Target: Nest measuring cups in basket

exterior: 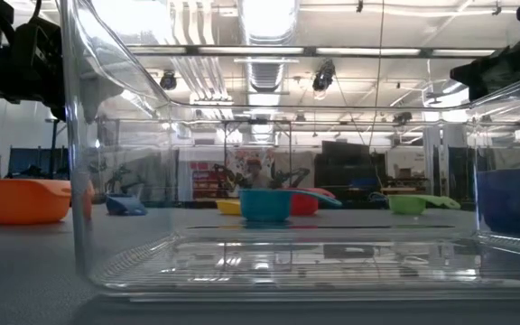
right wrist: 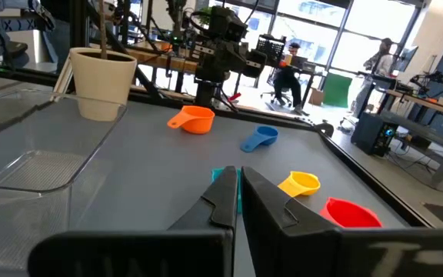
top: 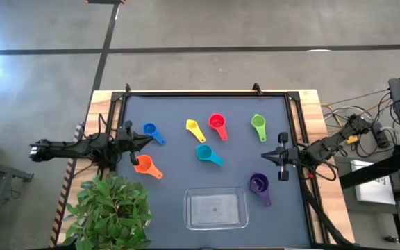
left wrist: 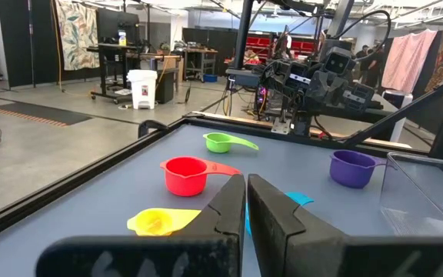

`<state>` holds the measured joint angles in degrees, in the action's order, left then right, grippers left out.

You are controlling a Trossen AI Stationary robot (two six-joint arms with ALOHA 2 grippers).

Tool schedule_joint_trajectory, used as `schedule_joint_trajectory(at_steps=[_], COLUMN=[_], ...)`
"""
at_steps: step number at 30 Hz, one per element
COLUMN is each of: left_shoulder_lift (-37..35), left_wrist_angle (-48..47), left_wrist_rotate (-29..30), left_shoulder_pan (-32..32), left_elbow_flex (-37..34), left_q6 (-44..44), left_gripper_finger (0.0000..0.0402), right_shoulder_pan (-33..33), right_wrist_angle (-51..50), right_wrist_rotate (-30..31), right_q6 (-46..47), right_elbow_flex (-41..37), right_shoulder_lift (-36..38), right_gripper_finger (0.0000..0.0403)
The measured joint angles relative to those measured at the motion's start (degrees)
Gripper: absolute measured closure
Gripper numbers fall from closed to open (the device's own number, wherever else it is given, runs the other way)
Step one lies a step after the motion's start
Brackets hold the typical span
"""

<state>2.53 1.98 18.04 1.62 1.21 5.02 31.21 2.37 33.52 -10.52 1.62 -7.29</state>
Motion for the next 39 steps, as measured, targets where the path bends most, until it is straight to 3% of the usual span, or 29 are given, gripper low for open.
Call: schedule_joint_trajectory(at_steps=[18, 24, 29, 32, 36, 39], left_shoulder_lift=[-0.01, 0.0, -0.01, 0.01, 0.07, 1.41], left_wrist_angle=[0.57, 2.52, 2.52, 2.0, 2.11, -4.37], left_wrist_rotate=[0.0, 1.42, 2.23, 1.49, 1.44, 3.05], left_shoulder_pan=[0.01, -0.01, 0.06, 0.08, 0.05, 0.08], left_elbow_flex=[-0.04, -0.04, -0.04, -0.04, 1.0, 4.69], left_q6=[0.31, 13.99, 19.47, 28.33, 30.53, 32.26], left_gripper_finger=[0.0402, 0.0402, 0.0402, 0.0402, 0.0402, 0.0402], right_shoulder_pan=[0.01, 0.0, 0.0, 0.01, -0.01, 0.0], right_wrist_angle=[0.0, 0.0, 0.0, 0.0, 0.0, 0.0], right_wrist_rotate=[0.0, 0.01, 0.0, 0.0, 0.0, 0.01], right_q6=[0.0, -0.01, -0.01, 0.0, 0.0, -0.01], right_elbow_flex=[-0.01, 0.0, 0.01, 0.01, 0.01, 0.01], right_shoulder_lift=[0.02, 0.0, 0.0, 0.01, 0.0, 0.0], right_gripper_finger=[0.0394, 0.0394, 0.0394, 0.0394, 0.0394, 0.0394])
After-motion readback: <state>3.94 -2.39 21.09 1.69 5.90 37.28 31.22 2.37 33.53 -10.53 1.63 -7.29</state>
